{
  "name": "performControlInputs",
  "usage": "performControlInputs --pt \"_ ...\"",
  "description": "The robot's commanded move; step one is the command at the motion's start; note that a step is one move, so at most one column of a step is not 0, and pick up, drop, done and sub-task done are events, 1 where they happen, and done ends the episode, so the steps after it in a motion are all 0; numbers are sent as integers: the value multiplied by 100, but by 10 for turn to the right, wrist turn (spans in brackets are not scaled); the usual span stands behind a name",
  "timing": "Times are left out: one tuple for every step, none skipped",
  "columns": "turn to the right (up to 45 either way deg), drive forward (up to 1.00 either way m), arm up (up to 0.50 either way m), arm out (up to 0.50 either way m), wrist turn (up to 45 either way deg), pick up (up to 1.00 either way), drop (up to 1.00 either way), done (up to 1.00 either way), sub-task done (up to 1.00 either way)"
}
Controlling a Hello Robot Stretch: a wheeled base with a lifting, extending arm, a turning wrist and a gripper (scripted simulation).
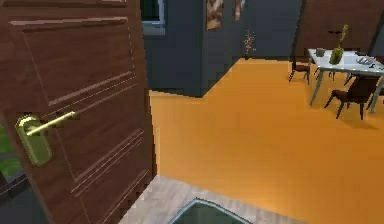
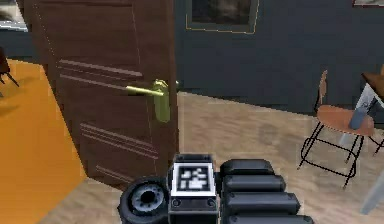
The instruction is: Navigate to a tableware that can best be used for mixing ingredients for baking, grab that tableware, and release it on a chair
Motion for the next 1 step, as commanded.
performControlInputs --pt "240 0 0 0 0 0 0 0 0"
